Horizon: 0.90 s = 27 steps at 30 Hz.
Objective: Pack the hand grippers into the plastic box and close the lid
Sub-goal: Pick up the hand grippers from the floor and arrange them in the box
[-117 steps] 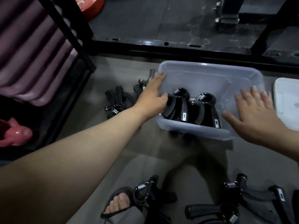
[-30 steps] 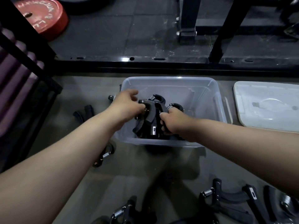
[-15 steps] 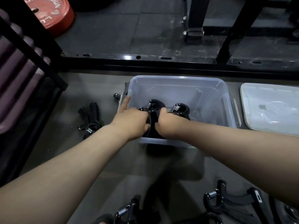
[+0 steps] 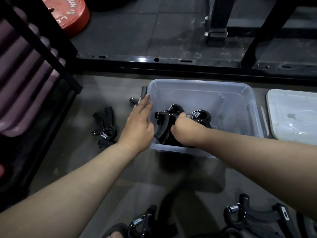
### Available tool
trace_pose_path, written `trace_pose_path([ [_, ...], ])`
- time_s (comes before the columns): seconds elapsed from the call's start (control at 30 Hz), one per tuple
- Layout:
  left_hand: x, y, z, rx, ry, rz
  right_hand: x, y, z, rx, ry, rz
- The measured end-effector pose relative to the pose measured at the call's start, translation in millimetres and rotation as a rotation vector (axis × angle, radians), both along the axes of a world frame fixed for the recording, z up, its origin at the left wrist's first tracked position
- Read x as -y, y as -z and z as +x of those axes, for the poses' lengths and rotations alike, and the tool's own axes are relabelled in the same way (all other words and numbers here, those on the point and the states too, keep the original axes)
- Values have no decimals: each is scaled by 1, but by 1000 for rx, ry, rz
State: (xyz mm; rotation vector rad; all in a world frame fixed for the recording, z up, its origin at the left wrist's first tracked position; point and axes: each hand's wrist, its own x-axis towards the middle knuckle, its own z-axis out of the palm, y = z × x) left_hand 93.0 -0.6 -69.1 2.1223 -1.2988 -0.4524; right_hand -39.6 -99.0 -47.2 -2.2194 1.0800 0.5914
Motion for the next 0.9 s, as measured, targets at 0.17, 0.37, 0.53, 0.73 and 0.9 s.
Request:
trace_pose_path([
  [0.17, 0, 4, 1, -47, -6, -3, 7, 10, -3, -98, -353, -508],
  [0.37, -1, 5, -1, -98, -29, 23, -2, 17, 6, 257, 450, 82],
  [0.53, -1, 2, -3, -104, -31, 26, -3, 24, 12, 234, 558, 215],
  [0.73, -1, 2, -3, -96, -31, 33, -6, 14, 20, 166, 608, 260],
  [0.9, -2, 2, -3, -112, -37, 27, -3, 17, 27, 60, 597, 242],
])
